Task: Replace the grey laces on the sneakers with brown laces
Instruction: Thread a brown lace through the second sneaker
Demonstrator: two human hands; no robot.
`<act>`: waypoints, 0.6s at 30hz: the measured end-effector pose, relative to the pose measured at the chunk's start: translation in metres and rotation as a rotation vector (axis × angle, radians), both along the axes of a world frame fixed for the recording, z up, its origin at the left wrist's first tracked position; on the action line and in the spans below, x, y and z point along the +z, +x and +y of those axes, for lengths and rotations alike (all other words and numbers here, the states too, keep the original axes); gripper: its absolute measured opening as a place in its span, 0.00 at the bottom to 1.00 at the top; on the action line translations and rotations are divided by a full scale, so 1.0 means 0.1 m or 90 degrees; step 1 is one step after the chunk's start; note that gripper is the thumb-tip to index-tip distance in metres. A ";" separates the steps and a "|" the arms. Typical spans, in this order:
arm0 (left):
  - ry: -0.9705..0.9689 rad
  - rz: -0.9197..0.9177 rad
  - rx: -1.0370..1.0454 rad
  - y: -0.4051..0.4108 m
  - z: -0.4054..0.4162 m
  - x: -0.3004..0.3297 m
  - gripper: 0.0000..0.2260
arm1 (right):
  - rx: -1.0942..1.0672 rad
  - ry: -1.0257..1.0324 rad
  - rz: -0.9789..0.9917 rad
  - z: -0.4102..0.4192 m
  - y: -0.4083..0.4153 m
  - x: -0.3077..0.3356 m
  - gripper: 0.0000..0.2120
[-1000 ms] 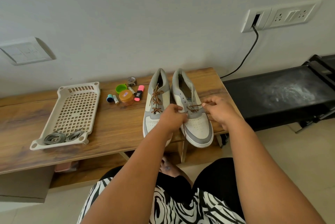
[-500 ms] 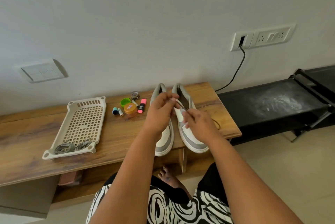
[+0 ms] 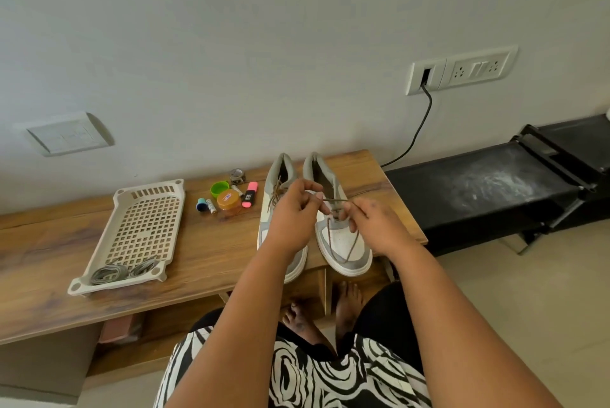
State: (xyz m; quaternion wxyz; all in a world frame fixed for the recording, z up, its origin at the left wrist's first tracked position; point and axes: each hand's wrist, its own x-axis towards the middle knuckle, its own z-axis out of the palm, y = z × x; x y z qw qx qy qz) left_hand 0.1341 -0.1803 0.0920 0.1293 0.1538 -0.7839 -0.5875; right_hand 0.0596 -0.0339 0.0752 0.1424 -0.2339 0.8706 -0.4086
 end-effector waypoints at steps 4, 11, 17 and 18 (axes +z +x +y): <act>-0.077 -0.044 -0.035 -0.02 -0.06 -0.12 0.05 | -0.015 0.100 -0.050 0.09 -0.16 -0.10 0.11; -0.196 -0.046 0.026 -0.29 0.03 -0.29 0.07 | 0.024 -0.270 -0.332 -0.20 -0.19 -0.15 0.13; -0.324 -0.062 0.086 -0.59 0.09 -0.47 0.10 | -0.139 -0.315 -0.371 0.06 -0.50 -0.29 0.05; -0.418 -0.048 0.096 -0.63 0.09 -0.50 0.09 | -0.175 -0.282 -0.334 0.10 -0.55 -0.33 0.03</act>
